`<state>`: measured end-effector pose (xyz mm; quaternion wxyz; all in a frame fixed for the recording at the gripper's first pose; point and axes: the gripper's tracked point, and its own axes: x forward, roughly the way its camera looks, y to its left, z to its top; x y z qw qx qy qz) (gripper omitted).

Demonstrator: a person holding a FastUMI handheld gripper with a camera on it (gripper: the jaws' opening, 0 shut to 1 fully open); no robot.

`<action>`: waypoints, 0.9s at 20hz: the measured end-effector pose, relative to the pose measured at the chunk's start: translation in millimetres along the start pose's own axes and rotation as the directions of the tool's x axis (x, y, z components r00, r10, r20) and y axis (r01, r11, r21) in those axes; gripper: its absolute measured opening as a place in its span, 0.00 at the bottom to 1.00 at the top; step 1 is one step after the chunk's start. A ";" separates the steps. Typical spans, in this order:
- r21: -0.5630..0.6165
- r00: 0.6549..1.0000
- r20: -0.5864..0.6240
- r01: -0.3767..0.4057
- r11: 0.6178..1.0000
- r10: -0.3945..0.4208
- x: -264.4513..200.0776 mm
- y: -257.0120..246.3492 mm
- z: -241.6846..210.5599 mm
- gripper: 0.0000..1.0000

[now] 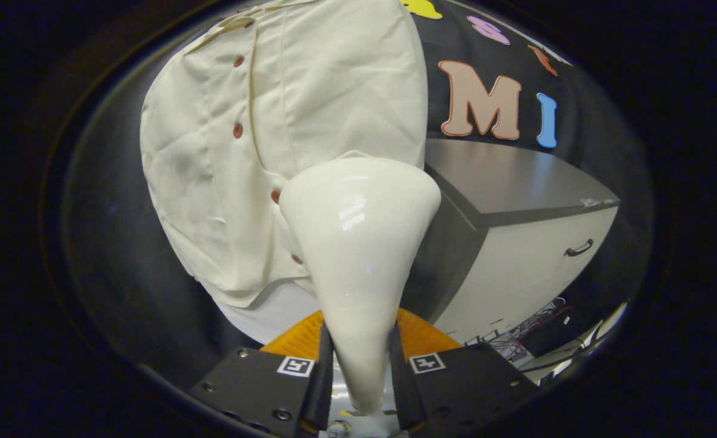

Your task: Iron the clothes twice with a garment steamer, once on the left side and once on the right side.

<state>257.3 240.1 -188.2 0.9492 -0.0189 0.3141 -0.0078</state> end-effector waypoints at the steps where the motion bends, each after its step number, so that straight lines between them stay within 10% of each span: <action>1: 0.002 1.000 0.012 -0.001 1.000 0.001 -8.6 0.5 5.0 0.42; 18: 0.060 0.927 0.374 -0.023 0.998 -0.001 -194.8 6.7 110.1 0.42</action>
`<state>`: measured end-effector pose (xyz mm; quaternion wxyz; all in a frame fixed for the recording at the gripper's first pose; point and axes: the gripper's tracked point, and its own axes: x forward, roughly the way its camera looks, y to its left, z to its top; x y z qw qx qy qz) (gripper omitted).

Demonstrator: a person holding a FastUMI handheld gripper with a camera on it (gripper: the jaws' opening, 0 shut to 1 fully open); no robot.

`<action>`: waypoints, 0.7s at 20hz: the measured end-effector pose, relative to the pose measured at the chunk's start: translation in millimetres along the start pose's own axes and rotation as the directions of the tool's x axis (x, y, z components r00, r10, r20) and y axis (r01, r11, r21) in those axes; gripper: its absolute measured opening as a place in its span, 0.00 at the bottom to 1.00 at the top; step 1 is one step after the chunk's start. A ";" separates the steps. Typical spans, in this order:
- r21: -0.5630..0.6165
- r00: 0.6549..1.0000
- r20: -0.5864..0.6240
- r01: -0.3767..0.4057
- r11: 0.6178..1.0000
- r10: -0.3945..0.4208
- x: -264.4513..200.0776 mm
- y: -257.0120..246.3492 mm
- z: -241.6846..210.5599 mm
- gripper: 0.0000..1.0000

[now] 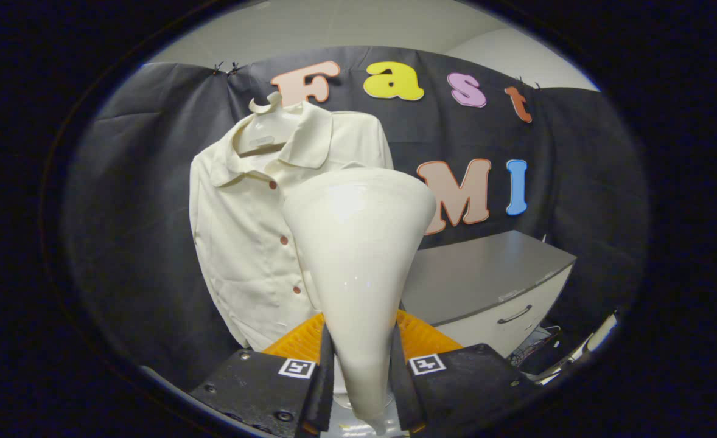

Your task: Iron the clothes twice with a garment steamer, once on the left side and once on the right side.

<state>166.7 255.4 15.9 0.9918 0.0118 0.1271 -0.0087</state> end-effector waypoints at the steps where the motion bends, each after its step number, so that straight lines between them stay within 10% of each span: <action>1: 0.008 1.000 0.018 0.000 1.000 0.000 -7.7 0.3 8.3 0.42; 14: 0.081 0.987 0.156 0.025 0.996 -0.037 -88.4 -42.2 63.1 0.41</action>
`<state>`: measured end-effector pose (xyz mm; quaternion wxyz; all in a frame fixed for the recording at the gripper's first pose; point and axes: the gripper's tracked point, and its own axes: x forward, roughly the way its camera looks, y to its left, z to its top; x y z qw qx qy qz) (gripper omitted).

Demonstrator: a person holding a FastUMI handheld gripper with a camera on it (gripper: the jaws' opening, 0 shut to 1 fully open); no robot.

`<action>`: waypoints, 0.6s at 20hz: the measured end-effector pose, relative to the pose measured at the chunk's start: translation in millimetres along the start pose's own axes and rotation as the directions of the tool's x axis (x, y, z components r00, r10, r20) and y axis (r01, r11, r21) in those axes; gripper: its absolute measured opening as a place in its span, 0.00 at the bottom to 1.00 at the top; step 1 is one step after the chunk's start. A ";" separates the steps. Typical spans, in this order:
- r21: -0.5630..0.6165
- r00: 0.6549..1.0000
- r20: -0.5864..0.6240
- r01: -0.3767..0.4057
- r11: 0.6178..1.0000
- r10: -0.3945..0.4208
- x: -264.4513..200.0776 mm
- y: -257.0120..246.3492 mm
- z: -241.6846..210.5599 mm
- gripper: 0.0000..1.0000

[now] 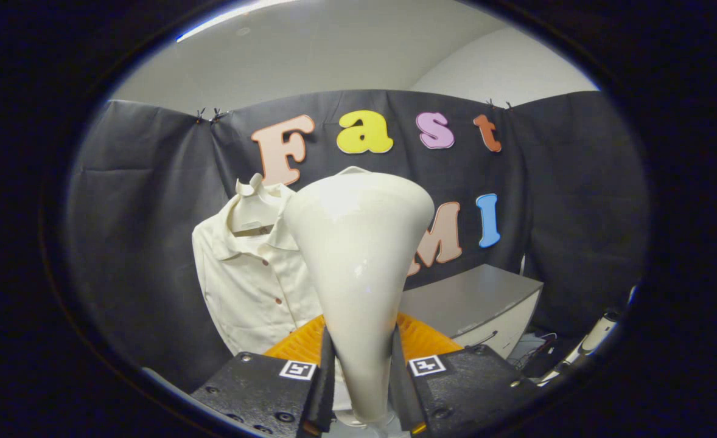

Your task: Iron the clothes twice with a garment steamer, once on the left side and once on the right side.

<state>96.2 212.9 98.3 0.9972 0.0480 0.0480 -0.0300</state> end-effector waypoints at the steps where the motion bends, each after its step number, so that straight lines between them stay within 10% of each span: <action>1: -0.005 1.000 -0.006 -0.005 1.000 0.005 -4.8 -2.0 -0.5 0.41; 12: -0.063 0.989 -0.032 -0.147 0.987 0.145 -15.4 -20.1 -26.4 0.41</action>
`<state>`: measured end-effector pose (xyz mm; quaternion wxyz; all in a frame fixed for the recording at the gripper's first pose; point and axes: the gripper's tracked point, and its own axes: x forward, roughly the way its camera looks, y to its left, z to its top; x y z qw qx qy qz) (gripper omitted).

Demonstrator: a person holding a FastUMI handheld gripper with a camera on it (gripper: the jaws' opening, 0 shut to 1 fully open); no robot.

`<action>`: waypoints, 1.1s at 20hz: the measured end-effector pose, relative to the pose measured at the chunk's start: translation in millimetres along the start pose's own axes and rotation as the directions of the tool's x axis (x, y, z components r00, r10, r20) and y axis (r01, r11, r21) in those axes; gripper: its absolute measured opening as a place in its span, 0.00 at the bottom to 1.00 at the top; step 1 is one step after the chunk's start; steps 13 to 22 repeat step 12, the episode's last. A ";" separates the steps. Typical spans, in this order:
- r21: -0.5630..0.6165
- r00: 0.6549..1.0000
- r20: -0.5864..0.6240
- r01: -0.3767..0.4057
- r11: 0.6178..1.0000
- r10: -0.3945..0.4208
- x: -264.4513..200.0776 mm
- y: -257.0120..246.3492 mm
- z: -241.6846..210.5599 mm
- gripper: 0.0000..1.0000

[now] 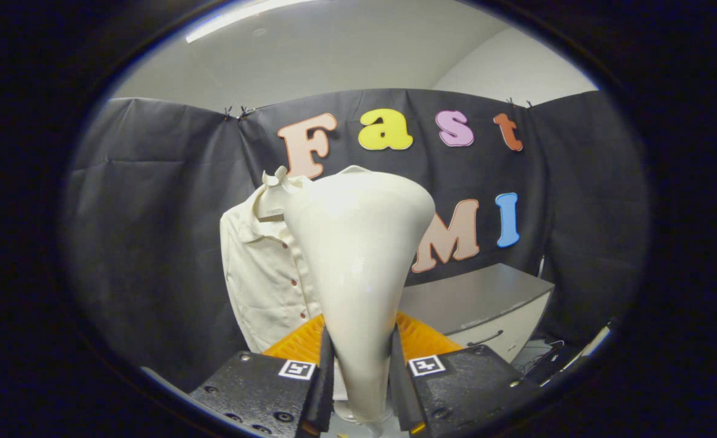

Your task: Iron the clothes twice with a garment steamer, once on the left side and once on the right side.

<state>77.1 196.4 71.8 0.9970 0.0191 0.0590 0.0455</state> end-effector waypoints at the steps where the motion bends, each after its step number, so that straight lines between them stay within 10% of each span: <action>1: -0.001 1.000 -0.006 -0.016 1.000 0.016 3.0 -3.6 -1.7 0.41; 22: -0.011 0.992 -0.071 -0.107 0.994 0.106 27.2 -68.8 -14.5 0.41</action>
